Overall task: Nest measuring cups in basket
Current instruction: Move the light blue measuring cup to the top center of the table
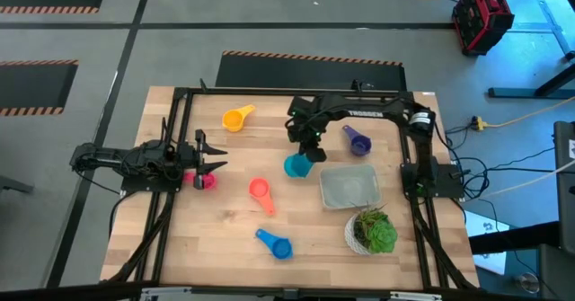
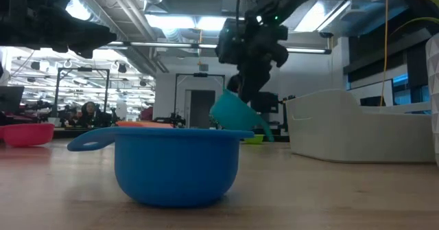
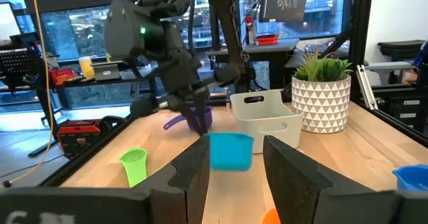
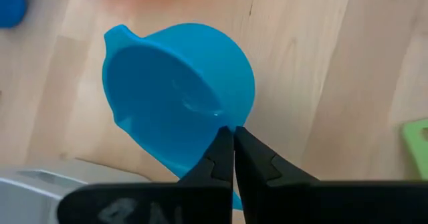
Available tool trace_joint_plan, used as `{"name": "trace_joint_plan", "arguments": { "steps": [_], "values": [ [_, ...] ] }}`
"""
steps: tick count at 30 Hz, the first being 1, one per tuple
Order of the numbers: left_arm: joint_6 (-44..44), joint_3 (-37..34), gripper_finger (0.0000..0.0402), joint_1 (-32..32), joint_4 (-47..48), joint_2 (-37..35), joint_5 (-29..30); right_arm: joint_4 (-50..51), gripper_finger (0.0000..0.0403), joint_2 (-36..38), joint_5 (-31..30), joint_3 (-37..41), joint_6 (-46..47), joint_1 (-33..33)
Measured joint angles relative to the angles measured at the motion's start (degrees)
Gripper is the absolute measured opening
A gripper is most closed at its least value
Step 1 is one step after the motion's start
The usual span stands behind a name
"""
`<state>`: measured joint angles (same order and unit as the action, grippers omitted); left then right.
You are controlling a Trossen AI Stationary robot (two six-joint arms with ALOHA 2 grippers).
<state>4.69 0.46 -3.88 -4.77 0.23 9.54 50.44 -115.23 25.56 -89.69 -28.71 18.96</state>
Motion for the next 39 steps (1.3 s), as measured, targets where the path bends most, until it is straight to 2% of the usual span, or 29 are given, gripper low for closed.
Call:
{"name": "trace_joint_plan", "arguments": {
  "steps": [39],
  "values": [
    [0.0,0.0,0.0133,0.0,0.02,0.02,0.0,-1.71,0.0009,-3.97,-0.83,0.02,0.16,-0.08]
  ]
}}
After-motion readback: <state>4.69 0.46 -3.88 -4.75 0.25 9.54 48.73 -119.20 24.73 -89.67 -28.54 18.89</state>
